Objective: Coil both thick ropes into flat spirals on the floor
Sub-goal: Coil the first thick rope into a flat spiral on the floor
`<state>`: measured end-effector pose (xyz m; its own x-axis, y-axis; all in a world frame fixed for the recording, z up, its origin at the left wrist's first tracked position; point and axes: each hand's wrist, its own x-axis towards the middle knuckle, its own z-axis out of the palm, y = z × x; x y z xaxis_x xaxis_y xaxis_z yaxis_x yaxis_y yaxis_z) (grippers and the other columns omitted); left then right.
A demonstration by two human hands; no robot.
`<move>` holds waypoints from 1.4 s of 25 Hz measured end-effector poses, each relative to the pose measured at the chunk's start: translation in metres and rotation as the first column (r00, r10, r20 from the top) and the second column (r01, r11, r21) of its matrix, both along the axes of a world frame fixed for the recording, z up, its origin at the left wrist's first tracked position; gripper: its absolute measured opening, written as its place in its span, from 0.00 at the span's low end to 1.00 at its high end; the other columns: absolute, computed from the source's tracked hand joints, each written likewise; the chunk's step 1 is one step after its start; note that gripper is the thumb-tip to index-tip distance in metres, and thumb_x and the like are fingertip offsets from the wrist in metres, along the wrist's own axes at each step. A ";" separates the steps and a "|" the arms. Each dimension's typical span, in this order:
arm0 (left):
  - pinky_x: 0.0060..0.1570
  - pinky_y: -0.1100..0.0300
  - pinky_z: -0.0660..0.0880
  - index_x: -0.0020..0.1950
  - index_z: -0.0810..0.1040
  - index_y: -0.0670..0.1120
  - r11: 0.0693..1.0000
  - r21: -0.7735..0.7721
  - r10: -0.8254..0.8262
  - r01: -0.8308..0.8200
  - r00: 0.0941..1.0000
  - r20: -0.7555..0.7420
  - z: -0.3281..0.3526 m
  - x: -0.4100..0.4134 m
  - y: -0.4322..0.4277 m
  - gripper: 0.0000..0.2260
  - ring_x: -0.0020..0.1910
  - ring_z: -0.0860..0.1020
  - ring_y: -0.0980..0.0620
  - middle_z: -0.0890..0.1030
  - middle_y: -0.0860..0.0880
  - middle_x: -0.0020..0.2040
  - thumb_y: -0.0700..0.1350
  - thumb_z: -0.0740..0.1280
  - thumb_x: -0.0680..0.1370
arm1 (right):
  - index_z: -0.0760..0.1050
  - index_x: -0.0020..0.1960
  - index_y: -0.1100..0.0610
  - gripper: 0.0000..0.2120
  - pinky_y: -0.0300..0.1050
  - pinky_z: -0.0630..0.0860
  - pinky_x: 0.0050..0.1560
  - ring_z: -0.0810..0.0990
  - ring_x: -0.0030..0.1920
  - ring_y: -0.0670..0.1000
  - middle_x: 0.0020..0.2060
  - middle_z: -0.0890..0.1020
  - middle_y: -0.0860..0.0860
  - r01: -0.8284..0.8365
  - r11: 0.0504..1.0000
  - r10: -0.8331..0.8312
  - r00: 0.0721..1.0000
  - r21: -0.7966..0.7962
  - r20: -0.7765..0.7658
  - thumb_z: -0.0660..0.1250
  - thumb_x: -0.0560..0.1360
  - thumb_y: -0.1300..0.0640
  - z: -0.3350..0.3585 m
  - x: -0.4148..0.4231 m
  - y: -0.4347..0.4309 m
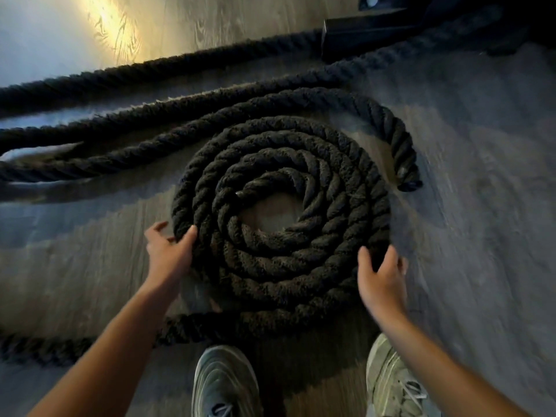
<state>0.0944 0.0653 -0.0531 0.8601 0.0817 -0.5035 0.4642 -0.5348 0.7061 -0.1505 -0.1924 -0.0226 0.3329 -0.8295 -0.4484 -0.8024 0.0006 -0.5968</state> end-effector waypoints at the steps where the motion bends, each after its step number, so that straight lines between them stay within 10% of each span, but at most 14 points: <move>1: 0.61 0.45 0.78 0.71 0.63 0.61 0.998 -0.044 -0.034 0.035 0.999 0.033 0.009 0.010 -0.009 0.32 0.60 0.79 0.44 0.75 0.43 0.67 0.60 0.75 0.72 | 0.51 0.79 0.60 0.34 0.52 0.60 0.71 0.58 0.76 0.59 0.78 0.56 0.60 -0.013 0.999 0.013 1.000 0.044 0.015 0.57 0.81 0.44 0.000 -0.007 0.016; 4: 0.64 0.46 0.77 0.77 0.64 0.53 0.992 -0.072 -0.102 0.107 0.992 0.067 0.012 0.033 -0.024 0.31 0.62 0.79 0.47 0.77 0.46 0.68 0.45 0.71 0.76 | 0.41 0.80 0.61 0.36 0.49 0.51 0.75 0.47 0.79 0.56 0.80 0.47 0.58 -0.064 0.987 0.063 0.998 0.149 0.011 0.53 0.82 0.44 -0.005 -0.015 0.033; 10: 0.60 0.41 0.79 0.72 0.63 0.66 0.994 -0.035 -0.106 0.105 0.994 -0.006 0.008 0.006 -0.004 0.40 0.63 0.78 0.44 0.74 0.46 0.69 0.55 0.73 0.62 | 0.45 0.80 0.59 0.33 0.53 0.54 0.74 0.54 0.78 0.60 0.79 0.52 0.60 -0.085 0.995 0.087 0.995 0.055 -0.042 0.55 0.83 0.47 -0.014 0.017 -0.033; 15: 0.35 0.46 0.83 0.74 0.51 0.73 0.991 -0.059 -0.128 0.117 0.966 -0.225 0.009 -0.061 0.002 0.42 0.61 0.79 0.42 0.71 0.52 0.69 0.48 0.76 0.75 | 0.58 0.78 0.53 0.31 0.55 0.63 0.69 0.63 0.74 0.61 0.75 0.63 0.59 -0.084 0.996 0.084 0.996 -0.027 -0.010 0.60 0.80 0.42 -0.009 0.052 -0.101; 20: 0.51 0.46 0.81 0.78 0.56 0.63 0.990 -0.138 -0.015 -0.013 0.980 -0.196 0.006 -0.038 0.002 0.37 0.59 0.81 0.46 0.78 0.50 0.67 0.55 0.74 0.75 | 0.66 0.73 0.51 0.33 0.55 0.73 0.61 0.74 0.65 0.60 0.68 0.72 0.55 0.164 0.984 -0.168 0.984 0.076 0.056 0.62 0.74 0.35 -0.008 0.036 -0.072; 26: 0.65 0.47 0.76 0.80 0.62 0.53 0.994 -0.085 -0.065 0.067 0.998 0.024 0.018 0.026 -0.031 0.31 0.61 0.80 0.46 0.77 0.45 0.68 0.43 0.71 0.79 | 0.50 0.80 0.52 0.34 0.55 0.65 0.67 0.61 0.75 0.59 0.78 0.57 0.55 0.113 0.987 -0.120 0.991 0.119 0.058 0.60 0.80 0.44 -0.001 -0.006 0.012; 35: 0.68 0.44 0.73 0.76 0.61 0.65 0.985 0.017 -0.169 0.169 0.985 0.040 0.000 0.000 0.000 0.36 0.69 0.75 0.48 0.71 0.47 0.74 0.55 0.73 0.71 | 0.49 0.80 0.48 0.35 0.56 0.60 0.74 0.57 0.78 0.55 0.79 0.56 0.51 0.016 0.980 -0.033 0.996 0.196 0.087 0.64 0.80 0.48 -0.014 0.019 -0.058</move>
